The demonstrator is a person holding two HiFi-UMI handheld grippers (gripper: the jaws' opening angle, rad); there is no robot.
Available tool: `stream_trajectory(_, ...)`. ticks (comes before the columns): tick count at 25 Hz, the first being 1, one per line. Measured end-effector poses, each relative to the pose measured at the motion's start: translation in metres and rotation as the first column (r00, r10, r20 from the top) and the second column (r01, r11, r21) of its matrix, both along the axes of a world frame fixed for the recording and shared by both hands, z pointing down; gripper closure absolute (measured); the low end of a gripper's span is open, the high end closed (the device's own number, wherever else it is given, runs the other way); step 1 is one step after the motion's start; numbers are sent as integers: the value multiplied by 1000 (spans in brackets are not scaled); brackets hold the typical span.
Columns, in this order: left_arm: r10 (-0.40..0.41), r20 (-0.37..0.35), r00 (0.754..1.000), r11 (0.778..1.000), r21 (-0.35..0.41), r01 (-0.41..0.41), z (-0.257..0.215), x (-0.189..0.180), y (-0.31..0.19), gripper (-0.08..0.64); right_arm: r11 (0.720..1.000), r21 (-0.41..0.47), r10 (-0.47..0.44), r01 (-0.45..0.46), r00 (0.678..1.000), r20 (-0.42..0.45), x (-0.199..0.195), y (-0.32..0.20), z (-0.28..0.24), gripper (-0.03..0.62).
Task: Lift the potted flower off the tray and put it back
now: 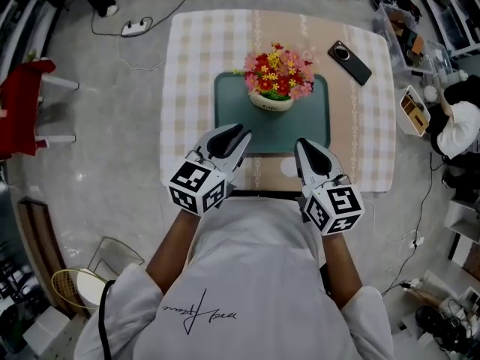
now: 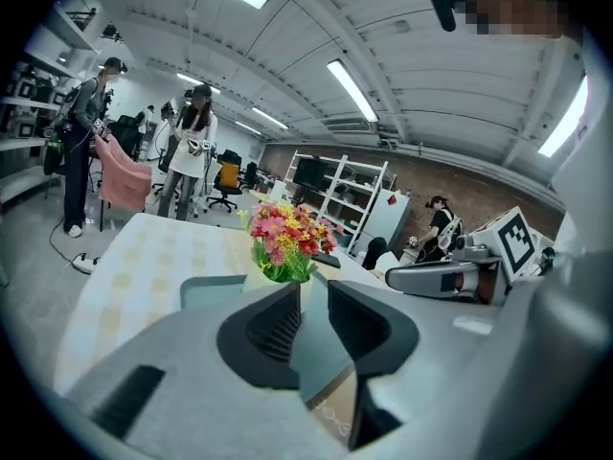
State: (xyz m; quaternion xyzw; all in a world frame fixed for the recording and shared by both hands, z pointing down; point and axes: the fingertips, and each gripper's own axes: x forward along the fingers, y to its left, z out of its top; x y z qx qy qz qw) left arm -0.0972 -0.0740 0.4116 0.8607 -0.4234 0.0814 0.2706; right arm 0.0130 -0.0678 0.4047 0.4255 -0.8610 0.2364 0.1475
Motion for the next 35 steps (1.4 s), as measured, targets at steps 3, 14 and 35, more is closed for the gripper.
stream_trajectory(3,-9,8,1000,1000,-7,9,4,-6,-5,459,1000,-8,-4,4,1000,4,-5,-3,4,571)
stream_trajectory(14,-61,52,997,998,-21,63,26,-13,-23,391,998,-12,-66,66,998,-15,-20,-28,19,489)
stream_trajectory(35,-23,149,989,994,-102,39,78,3,-66,290,977,-89,-206,195,968,-140,-19,-76,77,316)
